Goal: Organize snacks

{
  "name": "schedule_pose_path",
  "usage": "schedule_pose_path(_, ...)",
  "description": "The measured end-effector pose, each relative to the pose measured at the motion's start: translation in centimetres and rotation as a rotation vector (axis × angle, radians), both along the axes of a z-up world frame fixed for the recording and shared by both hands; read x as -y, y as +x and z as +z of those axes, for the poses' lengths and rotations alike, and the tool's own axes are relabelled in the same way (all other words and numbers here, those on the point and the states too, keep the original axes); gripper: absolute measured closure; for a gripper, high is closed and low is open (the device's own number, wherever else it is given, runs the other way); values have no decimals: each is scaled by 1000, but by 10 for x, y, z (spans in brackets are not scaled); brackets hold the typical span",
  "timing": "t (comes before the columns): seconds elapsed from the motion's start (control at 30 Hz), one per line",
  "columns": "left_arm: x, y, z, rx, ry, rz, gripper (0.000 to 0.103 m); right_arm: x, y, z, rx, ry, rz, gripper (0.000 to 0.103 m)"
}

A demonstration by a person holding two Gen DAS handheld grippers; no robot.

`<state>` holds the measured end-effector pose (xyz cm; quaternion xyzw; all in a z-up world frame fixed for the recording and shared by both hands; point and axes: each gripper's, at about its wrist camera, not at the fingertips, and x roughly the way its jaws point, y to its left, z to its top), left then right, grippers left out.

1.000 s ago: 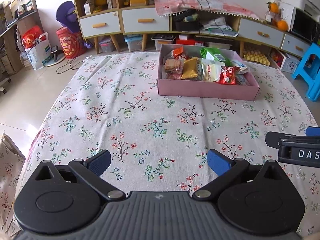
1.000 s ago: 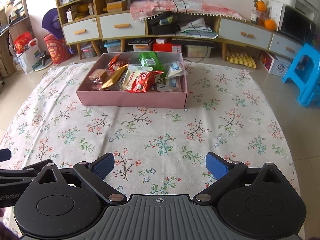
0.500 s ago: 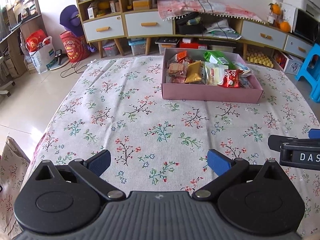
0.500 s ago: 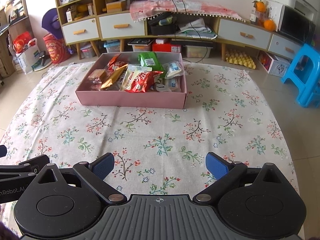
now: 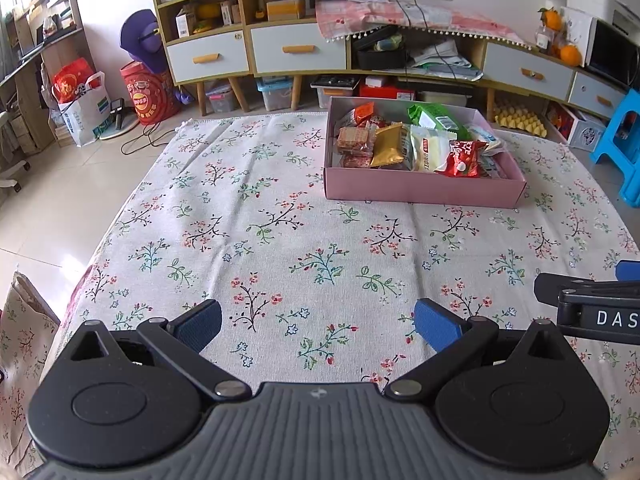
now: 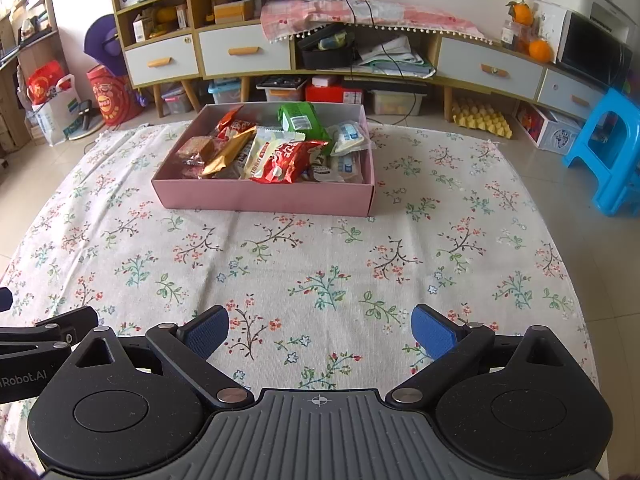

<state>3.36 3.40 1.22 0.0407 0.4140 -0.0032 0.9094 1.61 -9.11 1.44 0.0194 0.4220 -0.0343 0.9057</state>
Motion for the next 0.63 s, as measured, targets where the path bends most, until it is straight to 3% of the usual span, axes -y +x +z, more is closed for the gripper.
schedule_pose_path(0.63, 1, 0, 1, -1, -6, 6, 0, 3, 0, 2, 8, 4, -6, 4)
